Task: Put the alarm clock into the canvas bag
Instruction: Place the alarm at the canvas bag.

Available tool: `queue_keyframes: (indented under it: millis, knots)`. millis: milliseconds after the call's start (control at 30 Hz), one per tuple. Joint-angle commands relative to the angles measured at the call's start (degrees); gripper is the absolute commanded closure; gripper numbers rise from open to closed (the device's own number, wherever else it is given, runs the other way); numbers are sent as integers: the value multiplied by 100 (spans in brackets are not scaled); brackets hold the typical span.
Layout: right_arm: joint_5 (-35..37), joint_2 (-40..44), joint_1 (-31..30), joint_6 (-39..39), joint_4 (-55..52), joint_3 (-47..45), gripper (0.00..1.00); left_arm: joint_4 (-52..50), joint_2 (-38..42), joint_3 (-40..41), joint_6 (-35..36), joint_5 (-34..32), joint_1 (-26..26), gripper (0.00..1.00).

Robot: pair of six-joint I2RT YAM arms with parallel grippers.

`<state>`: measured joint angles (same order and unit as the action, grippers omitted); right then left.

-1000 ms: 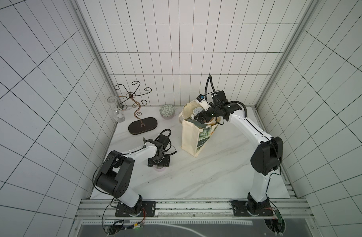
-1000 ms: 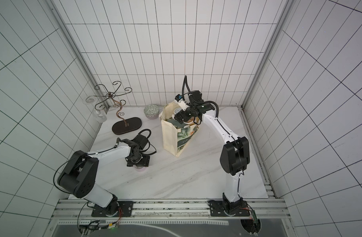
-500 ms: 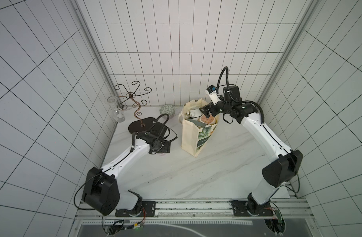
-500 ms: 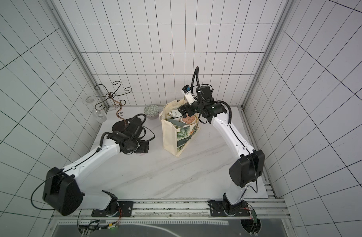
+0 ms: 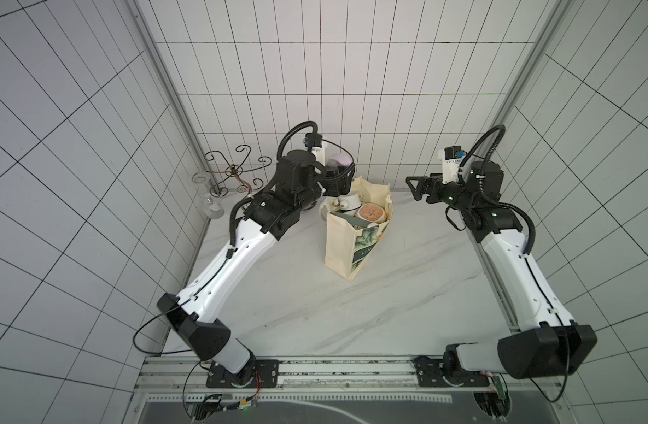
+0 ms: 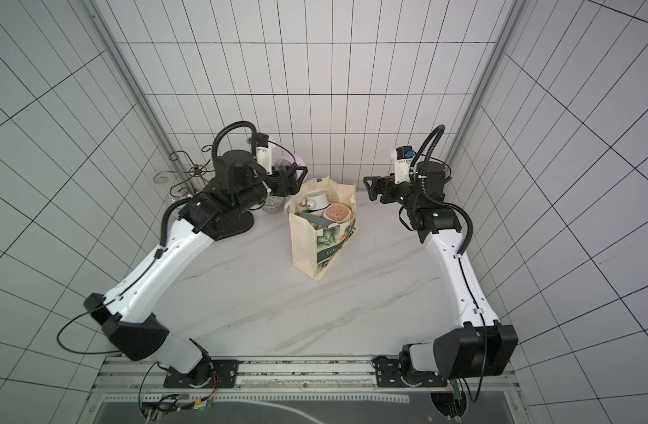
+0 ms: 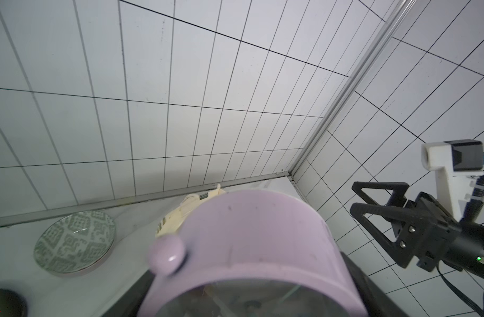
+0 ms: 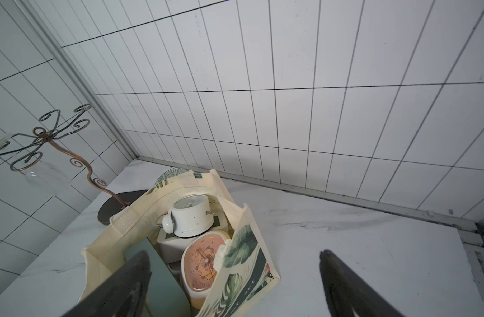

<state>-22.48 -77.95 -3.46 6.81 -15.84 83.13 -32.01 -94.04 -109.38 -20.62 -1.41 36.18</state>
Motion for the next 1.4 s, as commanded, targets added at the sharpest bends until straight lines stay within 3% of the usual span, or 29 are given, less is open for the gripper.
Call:
queue_keyframes:
  millis: [0, 267, 433, 567, 700, 833, 1133, 1267, 1367]
  knots:
    - [-290, 166, 137, 321, 292, -354, 5, -110, -807, -473, 93, 115, -30, 34]
    - [-169, 162, 279, 392, 449, -522, 5, -895, -2557, -1903, 422, 321, 8, 36]
    - [-160, 40, 311, 330, 450, -535, 5, -1197, -3006, -1966, 512, 550, 4, 35]
    - [-187, -79, 317, 295, 457, -461, 5, -1477, -3207, -1893, 564, 671, 4, 27]
    - [-417, -219, 318, 207, 448, -421, 2, -1488, -3066, -1707, 627, 783, 9, 3]
    - [-368, -256, 320, 198, 450, -498, 0, -832, -2363, -1192, 854, 681, -4, 3]
    - [-347, -5, 601, 507, 695, -684, 0, 2259, 644, 1894, 801, 364, -337, 3]
    - [-207, 229, 645, 636, 925, -1049, 0, 3121, 2175, 3651, 494, -419, -374, 3]
    - [328, 536, 667, 779, 1254, -1590, 0, 3280, 3121, 4843, 292, -1196, -556, 3]
